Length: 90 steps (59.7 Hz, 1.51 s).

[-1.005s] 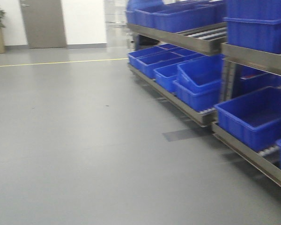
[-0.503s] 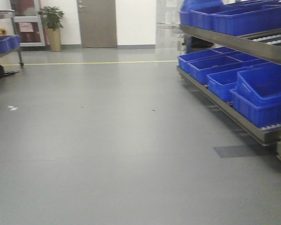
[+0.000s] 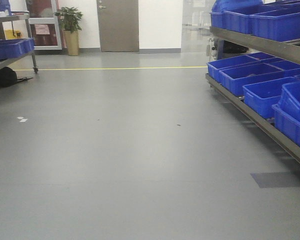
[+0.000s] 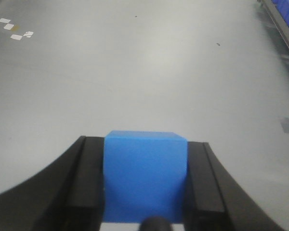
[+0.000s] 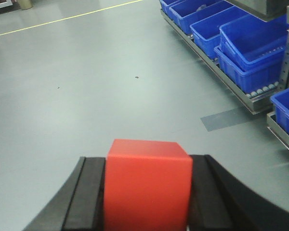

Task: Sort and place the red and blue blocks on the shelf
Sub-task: 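Turn the base toward the shelving rack of blue bins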

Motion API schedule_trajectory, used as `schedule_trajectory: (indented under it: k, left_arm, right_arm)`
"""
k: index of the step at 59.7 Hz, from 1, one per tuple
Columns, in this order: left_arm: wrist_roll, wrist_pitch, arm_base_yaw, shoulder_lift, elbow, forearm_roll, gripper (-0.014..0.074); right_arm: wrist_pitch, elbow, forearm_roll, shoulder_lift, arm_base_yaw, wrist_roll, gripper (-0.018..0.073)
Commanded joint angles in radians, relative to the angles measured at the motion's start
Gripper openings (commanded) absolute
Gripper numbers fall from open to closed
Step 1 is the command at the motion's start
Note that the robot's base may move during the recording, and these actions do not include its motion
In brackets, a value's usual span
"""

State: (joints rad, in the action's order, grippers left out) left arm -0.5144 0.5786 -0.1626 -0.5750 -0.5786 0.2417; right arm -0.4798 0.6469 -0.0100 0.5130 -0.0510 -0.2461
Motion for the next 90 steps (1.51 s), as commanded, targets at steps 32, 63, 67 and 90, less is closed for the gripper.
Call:
schedule_trajectory:
  k: [32,63,67,90]
  left_arm:
    - [-0.004,-0.073,0.000,-0.002,-0.028,0.013,0.0123]
    - [-0.004,-0.073,0.000,-0.002,-0.028,0.013,0.0123]
    - [-0.004,-0.073,0.000,-0.002,-0.028,0.013,0.0123]
    - [-0.004,-0.073,0.000,-0.002,-0.028,0.013,0.0123]
  right_arm:
    - [0.089,0.028,0.010,0.001,-0.003,0.005,0.0060]
    - [0.091,0.028,0.010,0.001,-0.003,0.005,0.0060]
    - [0.090,0.028,0.010,0.001,-0.003,0.005,0.0060]
    - [0.090,0.028,0.010,0.001,-0.003,0.005,0.0060]
